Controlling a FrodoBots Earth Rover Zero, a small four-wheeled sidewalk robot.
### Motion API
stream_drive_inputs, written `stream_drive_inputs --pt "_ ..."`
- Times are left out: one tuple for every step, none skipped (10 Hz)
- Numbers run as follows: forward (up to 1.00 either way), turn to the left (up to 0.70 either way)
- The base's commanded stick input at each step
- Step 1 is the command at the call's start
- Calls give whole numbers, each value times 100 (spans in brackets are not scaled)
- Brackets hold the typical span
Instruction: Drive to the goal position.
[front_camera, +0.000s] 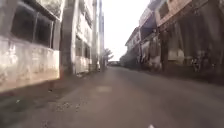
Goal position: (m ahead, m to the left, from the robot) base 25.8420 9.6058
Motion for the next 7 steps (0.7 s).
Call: stream_drive_inputs --pt "100 0" --pt "100 0" --pt "100 0" --pt "100 0" --pt "100 0" --pt "100 0" --pt "100 0"
